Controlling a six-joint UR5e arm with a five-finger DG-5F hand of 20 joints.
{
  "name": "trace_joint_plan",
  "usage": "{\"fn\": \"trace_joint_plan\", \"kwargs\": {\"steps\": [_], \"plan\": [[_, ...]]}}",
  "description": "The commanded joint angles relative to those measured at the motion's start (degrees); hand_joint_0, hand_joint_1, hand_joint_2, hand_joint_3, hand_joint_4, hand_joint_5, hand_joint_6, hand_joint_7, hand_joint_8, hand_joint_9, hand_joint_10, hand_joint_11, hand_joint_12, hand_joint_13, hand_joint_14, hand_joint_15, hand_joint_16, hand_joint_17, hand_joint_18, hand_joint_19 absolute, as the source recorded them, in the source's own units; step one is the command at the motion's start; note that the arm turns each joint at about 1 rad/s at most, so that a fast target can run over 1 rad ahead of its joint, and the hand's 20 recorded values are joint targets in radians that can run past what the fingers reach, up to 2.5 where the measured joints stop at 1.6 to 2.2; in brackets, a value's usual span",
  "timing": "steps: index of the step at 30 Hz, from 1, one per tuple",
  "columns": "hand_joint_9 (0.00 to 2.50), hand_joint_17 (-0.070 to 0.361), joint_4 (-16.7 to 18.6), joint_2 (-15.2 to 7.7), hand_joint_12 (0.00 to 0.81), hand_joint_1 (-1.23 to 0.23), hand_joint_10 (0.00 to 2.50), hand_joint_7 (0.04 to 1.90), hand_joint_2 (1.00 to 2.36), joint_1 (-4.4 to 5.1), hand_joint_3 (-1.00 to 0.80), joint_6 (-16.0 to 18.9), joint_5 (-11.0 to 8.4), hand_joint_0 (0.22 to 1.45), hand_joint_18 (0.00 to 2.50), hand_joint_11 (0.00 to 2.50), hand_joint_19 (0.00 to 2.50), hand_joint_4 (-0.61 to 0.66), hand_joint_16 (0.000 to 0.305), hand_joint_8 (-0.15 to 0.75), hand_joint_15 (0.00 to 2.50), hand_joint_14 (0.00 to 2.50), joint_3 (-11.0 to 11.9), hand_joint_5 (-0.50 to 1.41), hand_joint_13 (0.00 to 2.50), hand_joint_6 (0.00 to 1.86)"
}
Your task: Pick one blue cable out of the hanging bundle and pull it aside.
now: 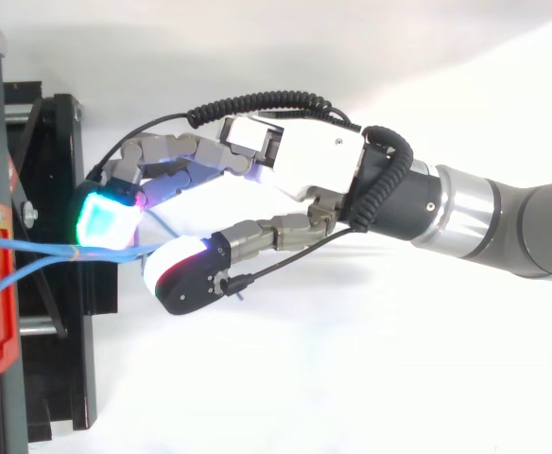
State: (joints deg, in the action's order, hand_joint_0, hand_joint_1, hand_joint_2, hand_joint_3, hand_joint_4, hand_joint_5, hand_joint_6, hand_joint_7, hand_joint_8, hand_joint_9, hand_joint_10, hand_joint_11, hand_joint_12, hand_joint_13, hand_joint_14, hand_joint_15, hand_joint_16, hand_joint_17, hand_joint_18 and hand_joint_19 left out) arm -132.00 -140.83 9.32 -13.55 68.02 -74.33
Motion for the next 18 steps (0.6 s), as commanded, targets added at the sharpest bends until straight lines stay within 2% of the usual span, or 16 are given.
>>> {"fn": "trace_joint_plan", "kwargs": {"steps": [1, 14, 18], "plan": [[0.63, 0.077, 0.4, -0.1, 0.307, -0.65, 0.01, 1.21, 1.0, 0.0, -0.46, 0.0, 0.36, 0.54, 0.17, 0.17, 0.04, 0.17, 0.034, 0.237, 0.07, 0.0, 0.1, -0.12, 0.42, 0.5], [0.66, 0.076, 0.5, 0.0, 0.308, -0.65, 0.01, 1.28, 1.0, 0.0, -0.46, 0.0, 0.45, 0.55, 0.18, 0.2, 0.05, 0.18, 0.034, 0.24, 0.08, 0.0, 0.9, -0.1, 0.44, 0.5], [0.66, 0.077, 0.2, 0.0, 0.309, -0.65, 0.01, 1.28, 1.0, 0.0, -0.46, -0.2, 0.45, 0.55, 0.19, 0.19, 0.05, 0.17, 0.034, 0.24, 0.08, 0.0, 2.7, -0.1, 0.44, 0.5]]}}
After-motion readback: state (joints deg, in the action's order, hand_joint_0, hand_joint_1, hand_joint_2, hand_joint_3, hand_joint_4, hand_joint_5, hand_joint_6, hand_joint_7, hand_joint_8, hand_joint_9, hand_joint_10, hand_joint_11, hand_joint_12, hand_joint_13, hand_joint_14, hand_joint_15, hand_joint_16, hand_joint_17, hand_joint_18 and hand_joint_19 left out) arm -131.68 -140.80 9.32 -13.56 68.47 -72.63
